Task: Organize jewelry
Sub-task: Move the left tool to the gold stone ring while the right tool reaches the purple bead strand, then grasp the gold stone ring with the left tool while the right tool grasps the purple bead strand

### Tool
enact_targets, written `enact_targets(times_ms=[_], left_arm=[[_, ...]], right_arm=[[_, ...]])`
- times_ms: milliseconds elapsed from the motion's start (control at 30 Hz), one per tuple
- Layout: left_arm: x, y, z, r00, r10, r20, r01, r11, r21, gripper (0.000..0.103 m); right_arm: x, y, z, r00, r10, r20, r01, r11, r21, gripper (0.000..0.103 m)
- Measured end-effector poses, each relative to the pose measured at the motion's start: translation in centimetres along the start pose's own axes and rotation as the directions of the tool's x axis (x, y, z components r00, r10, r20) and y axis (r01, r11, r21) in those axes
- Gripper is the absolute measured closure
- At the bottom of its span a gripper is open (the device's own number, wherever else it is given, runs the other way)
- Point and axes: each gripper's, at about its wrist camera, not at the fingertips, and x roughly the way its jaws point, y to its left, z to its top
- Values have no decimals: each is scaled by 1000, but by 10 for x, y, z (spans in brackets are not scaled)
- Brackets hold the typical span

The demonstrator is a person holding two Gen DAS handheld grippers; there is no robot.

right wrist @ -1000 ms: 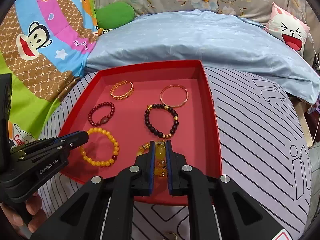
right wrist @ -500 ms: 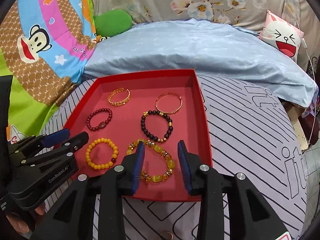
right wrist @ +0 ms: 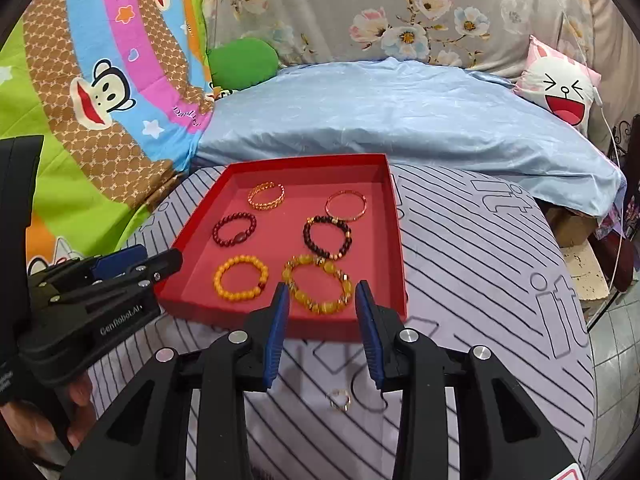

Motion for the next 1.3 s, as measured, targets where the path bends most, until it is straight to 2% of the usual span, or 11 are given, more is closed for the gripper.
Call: enact_targets(times_ms=[300, 600, 967, 1067, 1133, 1300], left_arm=[[-26, 8, -57, 999, 18, -39, -18, 1000, -17, 61], [-38, 10, -105, 997, 28, -69, -30, 999, -29, 61], [-38, 15, -131, 995, 22, -95, -26, 999, -45, 61], [-37, 14, -132, 995, 22, -99, -26, 999, -44, 61], [-37, 12, -132, 995, 20, -99, -24, 999, -41, 61], [-34, 8, -130, 995, 10, -99, -14, 999, -38, 61]], right_arm=[[-33, 5, -60, 998, 20, -51, -21, 1000, -20, 69], [-37, 17, -106, 991, 55, -125, -60, 998, -36, 69], [-20, 31, -124, 983, 65, -171, -74, 996, -47, 72], [-15, 32, -123, 982, 64, -179, -74, 996, -52, 76], [-11, 32, -124, 979, 65, -191, -77, 996, -53, 85], [-8, 30, -127, 978, 63, -200, -74, 996, -47, 98]])
